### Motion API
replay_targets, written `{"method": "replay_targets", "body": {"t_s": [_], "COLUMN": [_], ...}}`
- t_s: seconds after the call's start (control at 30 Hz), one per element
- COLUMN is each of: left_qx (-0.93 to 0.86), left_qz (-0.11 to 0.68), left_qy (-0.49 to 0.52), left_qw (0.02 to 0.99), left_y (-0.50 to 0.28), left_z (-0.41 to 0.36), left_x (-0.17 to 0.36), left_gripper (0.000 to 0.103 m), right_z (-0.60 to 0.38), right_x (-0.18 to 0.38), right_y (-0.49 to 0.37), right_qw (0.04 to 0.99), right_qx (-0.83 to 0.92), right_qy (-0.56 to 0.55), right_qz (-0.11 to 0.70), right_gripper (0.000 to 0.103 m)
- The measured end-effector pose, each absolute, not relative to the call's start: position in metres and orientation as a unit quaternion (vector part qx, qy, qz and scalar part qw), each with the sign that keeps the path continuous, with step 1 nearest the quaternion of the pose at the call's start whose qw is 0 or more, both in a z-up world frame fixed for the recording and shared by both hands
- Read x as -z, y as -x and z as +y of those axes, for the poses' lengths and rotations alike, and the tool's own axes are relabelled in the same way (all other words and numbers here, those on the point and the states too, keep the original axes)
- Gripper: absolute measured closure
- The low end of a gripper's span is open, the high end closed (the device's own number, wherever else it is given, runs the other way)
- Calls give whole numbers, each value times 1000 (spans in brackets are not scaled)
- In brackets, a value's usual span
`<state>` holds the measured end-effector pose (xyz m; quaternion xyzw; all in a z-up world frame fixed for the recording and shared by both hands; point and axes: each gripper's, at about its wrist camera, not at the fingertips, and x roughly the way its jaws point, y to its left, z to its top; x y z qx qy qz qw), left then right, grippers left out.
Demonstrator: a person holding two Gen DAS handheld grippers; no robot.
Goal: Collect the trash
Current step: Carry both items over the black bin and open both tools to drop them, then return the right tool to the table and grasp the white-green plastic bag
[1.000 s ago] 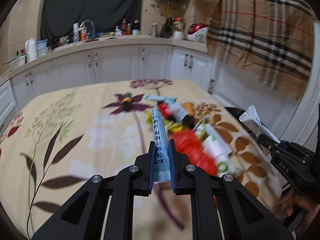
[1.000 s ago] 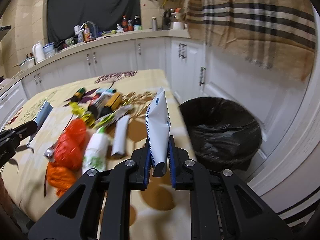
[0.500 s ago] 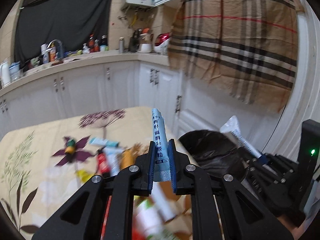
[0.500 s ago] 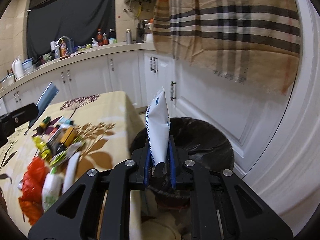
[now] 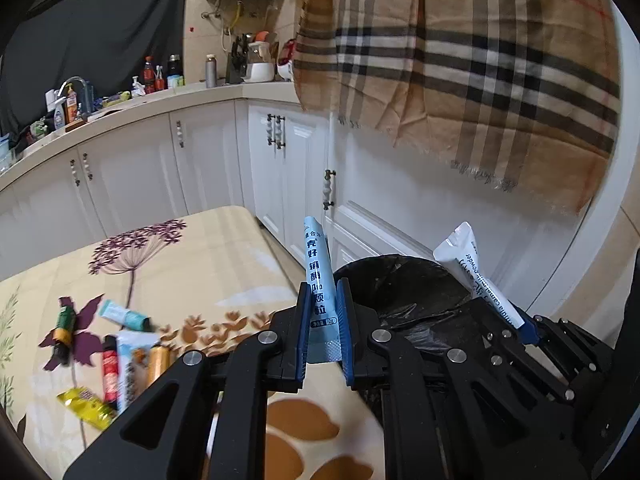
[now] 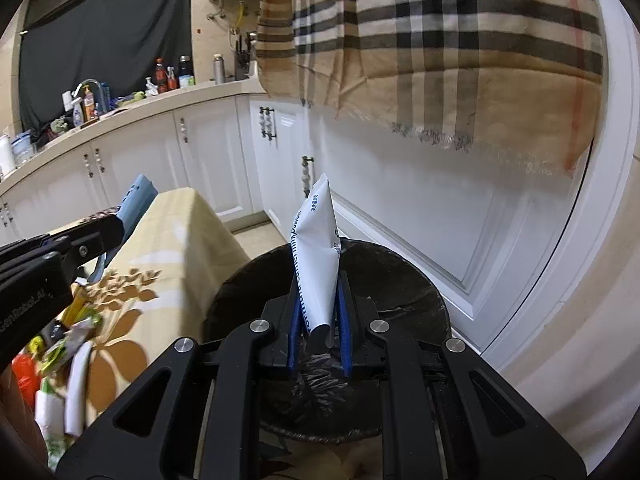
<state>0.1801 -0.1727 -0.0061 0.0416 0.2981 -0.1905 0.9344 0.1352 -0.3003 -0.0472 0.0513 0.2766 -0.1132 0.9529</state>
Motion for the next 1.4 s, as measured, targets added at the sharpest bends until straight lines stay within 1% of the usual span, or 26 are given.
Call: {"method": "replay_targets", "body": {"t_s": [0.27,0.3,0.33,0.4,0.43,0.47,0.5,0.53,0.77,0.97,1.27,1.37,1.4], "left_qx": [199,199,201,202,202,202,201,200,196,182,133,110,99], "left_qz": [313,317,323,327,331,333,334,336,334,324,319,317,316], "left_qy": [-57,-58,-60,-61,-64,-66,-66,-65,-56,-46,-32,-28,-26], "left_qw": [927,926,923,921,920,919,919,918,920,927,938,942,943], "left_y": [-205,-208,-212,-216,-217,-218,-219,-218,-212,-194,-155,-141,-136], "left_z": [-200,-203,-205,-208,-210,-211,-212,-211,-201,-171,-96,-69,-58], "left_x": [21,23,26,30,33,35,36,36,26,10,-3,-4,-3], "left_gripper": [88,88,88,85,81,75,71,65,56,52,49,47,47], "right_z": [-315,-317,-319,-322,-323,-325,-325,-326,-319,-301,-254,-238,-232], "right_x": [62,63,64,68,70,71,72,73,71,56,38,36,36], "right_y": [-157,-159,-161,-165,-167,-169,-170,-170,-165,-147,-105,-91,-88], "right_qw": [947,947,946,944,943,943,942,942,942,946,954,955,956], "right_qx": [132,133,137,144,144,146,148,148,142,125,78,64,60], "right_qy": [-57,-57,-59,-60,-60,-61,-61,-61,-57,-52,-42,-38,-35], "right_qz": [287,288,288,291,293,294,296,296,300,293,287,286,285], "right_gripper": [87,86,80,71,66,63,60,58,58,57,56,49,49]}}
